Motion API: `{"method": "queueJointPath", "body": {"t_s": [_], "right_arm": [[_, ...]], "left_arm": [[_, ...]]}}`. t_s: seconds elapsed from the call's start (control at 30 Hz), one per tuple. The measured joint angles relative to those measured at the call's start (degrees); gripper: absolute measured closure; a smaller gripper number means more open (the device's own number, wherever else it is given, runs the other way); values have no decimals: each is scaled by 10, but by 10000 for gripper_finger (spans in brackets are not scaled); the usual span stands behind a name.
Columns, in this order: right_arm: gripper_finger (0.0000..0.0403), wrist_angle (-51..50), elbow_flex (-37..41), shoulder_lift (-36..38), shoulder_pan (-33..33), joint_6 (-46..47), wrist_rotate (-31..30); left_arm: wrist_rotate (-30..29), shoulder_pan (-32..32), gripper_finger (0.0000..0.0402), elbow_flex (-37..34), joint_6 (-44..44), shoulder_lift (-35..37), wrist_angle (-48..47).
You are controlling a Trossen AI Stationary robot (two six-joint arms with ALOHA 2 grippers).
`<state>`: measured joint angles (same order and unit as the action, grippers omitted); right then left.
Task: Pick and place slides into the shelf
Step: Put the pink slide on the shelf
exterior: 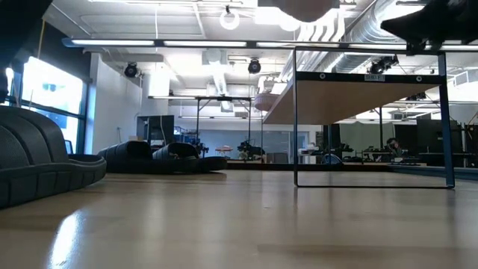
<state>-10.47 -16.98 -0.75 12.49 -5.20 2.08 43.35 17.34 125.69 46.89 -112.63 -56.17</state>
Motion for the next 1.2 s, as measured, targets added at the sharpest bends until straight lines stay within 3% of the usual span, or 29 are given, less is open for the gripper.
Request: {"method": "queueJointPath", "body": {"t_s": [0.2,0.4,0.67,0.77,1.0,1.2], "right_arm": [[394,25,-2,-8,0,-13,-1],[354,22,-12,-20,0,-13,-21],[331,-21,-122,-81,0,23,-34],[337,-107,-201,-110,0,52,-17],[368,-446,-421,-159,0,107,4],[400,-557,-472,-108,9,168,-19]], "left_arm": [[67,66,401,-71,29,-1,119],[117,98,401,-128,67,-3,242],[147,100,401,-133,82,-54,344],[147,101,401,-133,82,-69,368],[161,103,401,-133,82,-80,358],[178,105,401,-133,84,-79,362]]}}
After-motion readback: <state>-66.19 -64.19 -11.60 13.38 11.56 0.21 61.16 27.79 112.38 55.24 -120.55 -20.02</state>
